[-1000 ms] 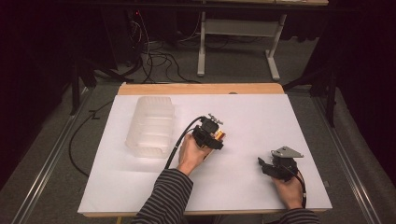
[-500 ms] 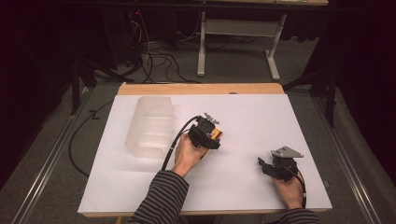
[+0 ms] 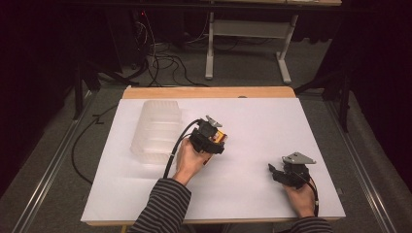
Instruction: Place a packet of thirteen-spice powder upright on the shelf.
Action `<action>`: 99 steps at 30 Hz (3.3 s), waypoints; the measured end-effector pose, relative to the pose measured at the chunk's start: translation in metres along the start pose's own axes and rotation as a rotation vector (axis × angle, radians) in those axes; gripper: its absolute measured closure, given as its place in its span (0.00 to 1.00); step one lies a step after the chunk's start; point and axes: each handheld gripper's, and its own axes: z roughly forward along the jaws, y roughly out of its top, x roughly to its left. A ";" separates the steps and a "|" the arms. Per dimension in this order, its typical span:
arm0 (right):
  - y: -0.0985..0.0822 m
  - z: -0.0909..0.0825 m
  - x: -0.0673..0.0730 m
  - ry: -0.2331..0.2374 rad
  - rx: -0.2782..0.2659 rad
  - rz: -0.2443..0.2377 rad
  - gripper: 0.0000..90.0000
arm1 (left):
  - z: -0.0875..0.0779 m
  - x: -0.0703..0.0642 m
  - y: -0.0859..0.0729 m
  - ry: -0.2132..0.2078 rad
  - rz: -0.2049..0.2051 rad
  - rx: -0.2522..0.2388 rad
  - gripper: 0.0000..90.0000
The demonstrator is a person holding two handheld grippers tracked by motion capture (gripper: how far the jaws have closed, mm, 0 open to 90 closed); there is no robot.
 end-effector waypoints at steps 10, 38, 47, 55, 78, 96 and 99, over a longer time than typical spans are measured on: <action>0.000 0.000 0.000 0.003 0.004 0.000 0.42 | -0.008 0.006 -0.001 0.004 -0.018 -0.024 0.36; 0.000 0.000 0.000 0.003 0.004 0.001 0.42 | -0.035 0.025 -0.006 0.016 -0.074 -0.098 0.36; 0.000 0.000 0.000 0.001 0.001 -0.003 0.42 | -0.044 0.032 -0.008 0.034 -0.090 -0.127 0.36; 0.000 0.000 0.000 0.000 0.001 -0.003 0.42 | -0.050 0.037 -0.010 0.048 -0.103 -0.137 0.36; 0.000 0.000 0.001 -0.002 -0.003 -0.008 0.43 | -0.069 0.059 -0.020 0.099 -0.150 -0.175 0.36; 0.000 0.000 0.001 -0.001 0.000 -0.005 0.43 | -0.082 0.093 -0.037 0.215 -0.225 -0.195 0.36; 0.000 0.000 0.001 -0.001 0.000 -0.005 0.43 | -0.082 0.096 -0.039 0.227 -0.233 -0.192 0.36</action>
